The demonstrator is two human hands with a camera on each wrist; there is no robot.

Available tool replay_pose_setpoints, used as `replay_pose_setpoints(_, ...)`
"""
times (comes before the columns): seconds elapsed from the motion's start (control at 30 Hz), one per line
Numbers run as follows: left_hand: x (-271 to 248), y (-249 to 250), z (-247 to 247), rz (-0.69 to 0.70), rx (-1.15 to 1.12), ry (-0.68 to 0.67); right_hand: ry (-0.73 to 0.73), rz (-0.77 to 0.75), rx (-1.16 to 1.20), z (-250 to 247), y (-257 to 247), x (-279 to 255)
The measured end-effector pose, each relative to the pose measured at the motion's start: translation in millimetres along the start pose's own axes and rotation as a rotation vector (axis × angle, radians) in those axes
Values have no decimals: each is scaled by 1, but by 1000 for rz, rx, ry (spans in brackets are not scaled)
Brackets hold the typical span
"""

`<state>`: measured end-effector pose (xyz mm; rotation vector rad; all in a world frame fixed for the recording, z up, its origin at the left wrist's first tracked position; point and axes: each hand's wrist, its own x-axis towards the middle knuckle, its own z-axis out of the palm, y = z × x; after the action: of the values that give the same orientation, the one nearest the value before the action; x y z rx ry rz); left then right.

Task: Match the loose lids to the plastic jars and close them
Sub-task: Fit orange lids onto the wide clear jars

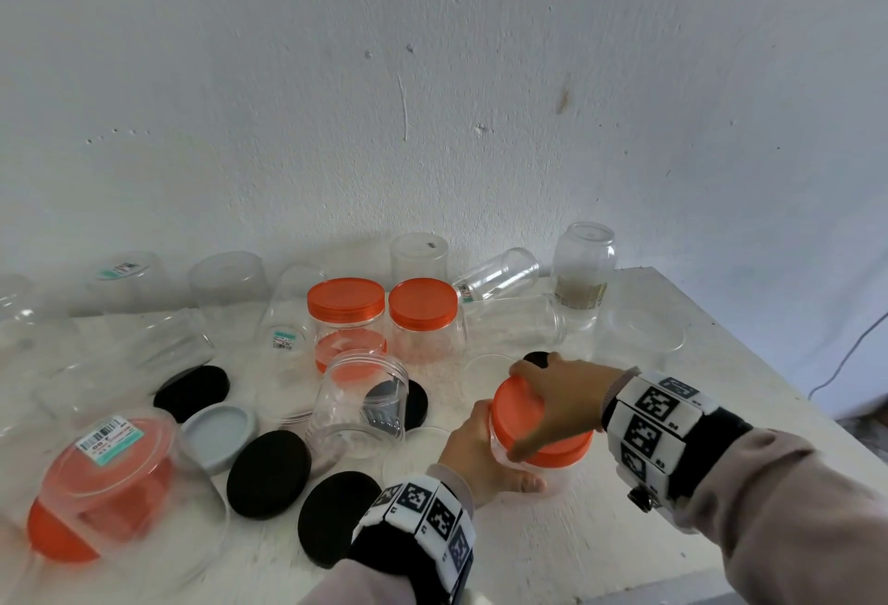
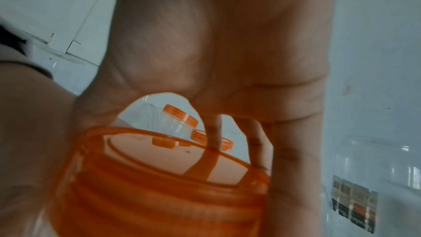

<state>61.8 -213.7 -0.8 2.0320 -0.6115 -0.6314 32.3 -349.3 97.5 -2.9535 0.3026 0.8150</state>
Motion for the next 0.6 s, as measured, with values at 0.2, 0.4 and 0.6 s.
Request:
replay_pose_setpoints(0.2, 1, 0, -2, 0, 6, -15, -100, 35, -38, -10, -1, -5)
replay_pose_setpoints(0.4, 1, 0, 0, -7, 17, 7, -107, -7, -45, -16, -1, -7)
replay_pose_setpoints(0.6, -1, 0, 0, -2, 13, 27, -11, 41, 25, -6, -4, -6)
